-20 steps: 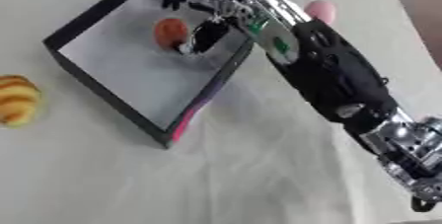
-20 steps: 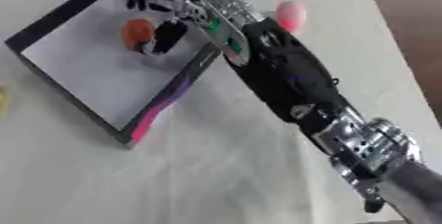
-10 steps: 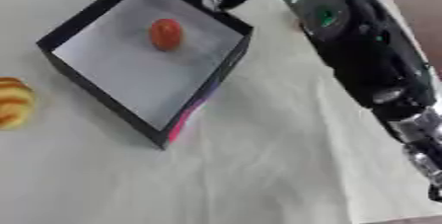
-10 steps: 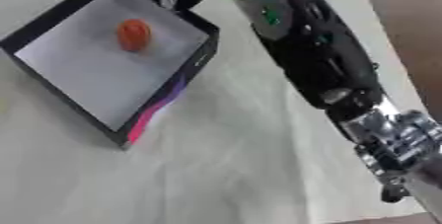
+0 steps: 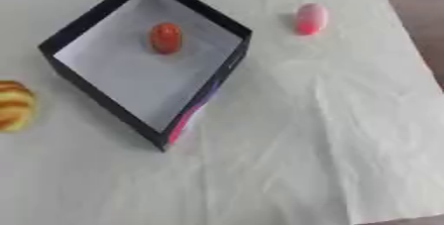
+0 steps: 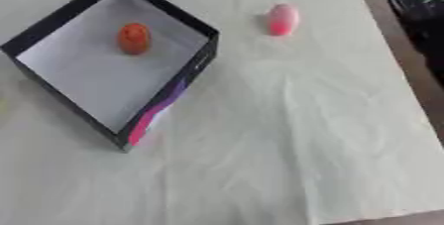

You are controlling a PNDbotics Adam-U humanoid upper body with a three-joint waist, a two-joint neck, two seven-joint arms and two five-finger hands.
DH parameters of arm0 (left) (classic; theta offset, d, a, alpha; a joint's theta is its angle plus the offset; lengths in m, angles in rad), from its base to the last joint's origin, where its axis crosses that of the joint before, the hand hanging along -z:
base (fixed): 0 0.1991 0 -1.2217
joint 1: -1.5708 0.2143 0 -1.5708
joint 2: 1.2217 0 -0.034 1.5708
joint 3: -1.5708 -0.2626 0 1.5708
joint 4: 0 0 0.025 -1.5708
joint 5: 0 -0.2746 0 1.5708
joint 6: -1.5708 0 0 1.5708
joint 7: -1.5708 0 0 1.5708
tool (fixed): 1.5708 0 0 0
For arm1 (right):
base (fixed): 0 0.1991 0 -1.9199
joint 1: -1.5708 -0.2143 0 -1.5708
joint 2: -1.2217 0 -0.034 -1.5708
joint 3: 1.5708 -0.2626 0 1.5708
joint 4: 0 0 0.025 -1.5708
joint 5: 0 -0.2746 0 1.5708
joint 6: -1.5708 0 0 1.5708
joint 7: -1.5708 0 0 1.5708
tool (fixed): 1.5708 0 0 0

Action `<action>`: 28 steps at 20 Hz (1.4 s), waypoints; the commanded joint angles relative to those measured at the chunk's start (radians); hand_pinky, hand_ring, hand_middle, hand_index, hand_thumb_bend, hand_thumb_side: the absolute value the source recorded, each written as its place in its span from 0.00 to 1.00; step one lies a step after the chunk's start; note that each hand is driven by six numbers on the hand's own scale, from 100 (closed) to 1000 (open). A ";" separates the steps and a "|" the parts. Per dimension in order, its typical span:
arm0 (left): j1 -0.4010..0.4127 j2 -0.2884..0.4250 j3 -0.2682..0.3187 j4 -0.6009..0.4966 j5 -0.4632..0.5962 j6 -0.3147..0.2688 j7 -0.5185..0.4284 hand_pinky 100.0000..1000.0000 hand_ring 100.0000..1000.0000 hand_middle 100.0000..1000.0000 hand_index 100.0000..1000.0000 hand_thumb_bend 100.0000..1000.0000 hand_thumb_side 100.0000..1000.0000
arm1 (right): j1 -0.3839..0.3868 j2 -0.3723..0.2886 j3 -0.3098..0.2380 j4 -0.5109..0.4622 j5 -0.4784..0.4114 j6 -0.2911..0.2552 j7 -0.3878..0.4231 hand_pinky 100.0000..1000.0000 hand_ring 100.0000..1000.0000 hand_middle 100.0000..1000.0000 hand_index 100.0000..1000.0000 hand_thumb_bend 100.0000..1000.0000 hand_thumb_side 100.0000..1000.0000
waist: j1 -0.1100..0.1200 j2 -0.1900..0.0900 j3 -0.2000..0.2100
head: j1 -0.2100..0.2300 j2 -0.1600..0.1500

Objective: Pick up objects on the table and place them in the box.

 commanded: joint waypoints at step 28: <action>-0.022 0.020 -0.016 -0.017 -0.024 0.015 -0.025 0.90 0.92 0.92 0.81 0.06 0.74 | 0.096 -0.106 -0.033 0.262 0.012 -0.094 0.014 0.90 0.87 0.75 0.86 0.28 0.29 | -0.003 0.020 0.023 | -0.029 -0.057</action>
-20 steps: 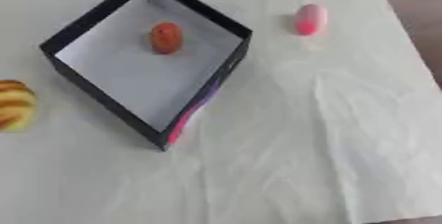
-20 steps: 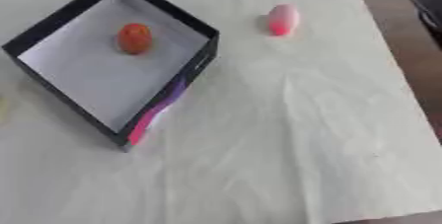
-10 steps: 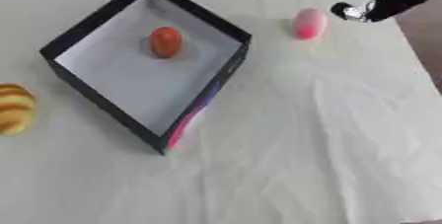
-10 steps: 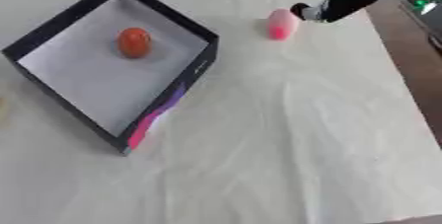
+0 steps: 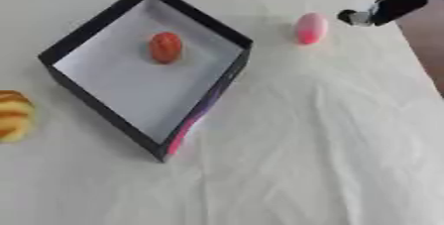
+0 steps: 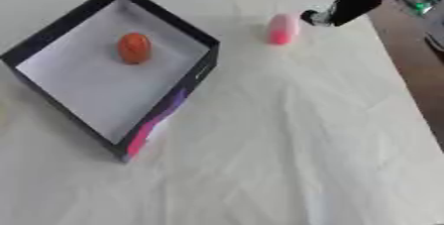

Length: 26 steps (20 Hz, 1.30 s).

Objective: Pick up objects on the table and place them in the box.

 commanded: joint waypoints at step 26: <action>-0.019 0.016 -0.005 -0.017 -0.019 0.006 -0.008 0.90 0.92 0.92 0.80 0.06 0.75 | -0.085 0.032 0.010 0.106 -0.115 -0.047 0.101 0.91 0.88 0.76 0.87 0.18 0.42 | -0.015 0.031 0.025 | -0.007 -0.033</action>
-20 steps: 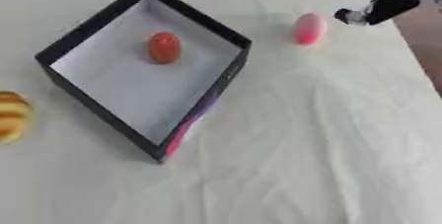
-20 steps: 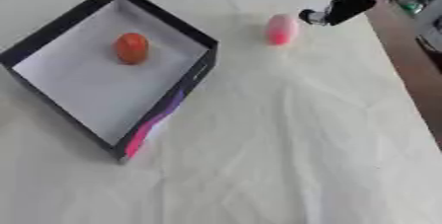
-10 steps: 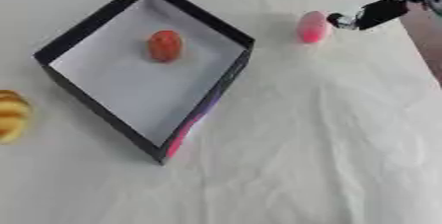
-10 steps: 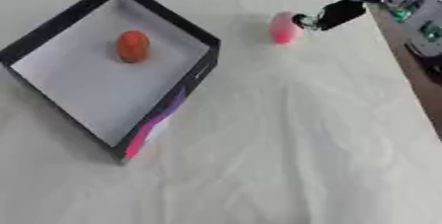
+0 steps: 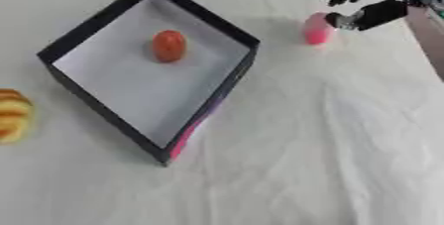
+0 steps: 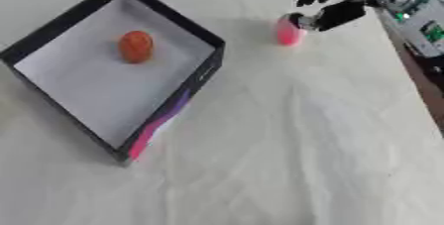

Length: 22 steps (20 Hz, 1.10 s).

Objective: Pick up objects on the table and place them in the box.

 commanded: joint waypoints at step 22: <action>-0.010 0.004 -0.002 -0.017 -0.016 0.000 -0.005 0.90 0.92 0.92 0.80 0.05 0.77 | -0.053 0.008 -0.004 0.082 0.146 -0.030 -0.045 0.92 0.89 0.78 0.87 0.28 0.41 | -0.014 0.035 0.032 | -0.030 -0.035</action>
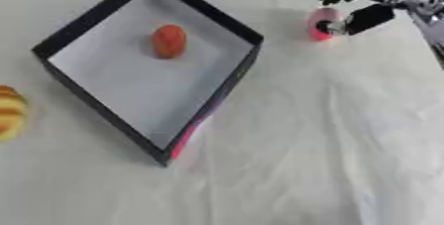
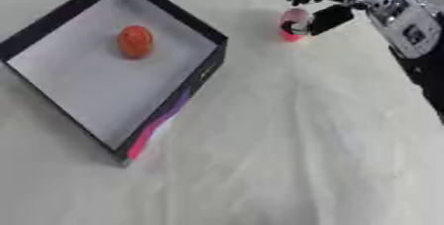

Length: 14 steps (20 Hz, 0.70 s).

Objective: Pick up objects on the table and place them in the box.

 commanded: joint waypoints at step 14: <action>-0.007 0.007 0.003 -0.017 -0.015 -0.004 -0.003 0.90 0.92 0.93 0.80 0.05 0.77 | 0.068 -0.059 -0.064 0.001 0.079 0.001 -0.094 0.92 0.89 0.79 0.87 0.33 0.35 | -0.009 0.012 0.020 | -0.017 -0.043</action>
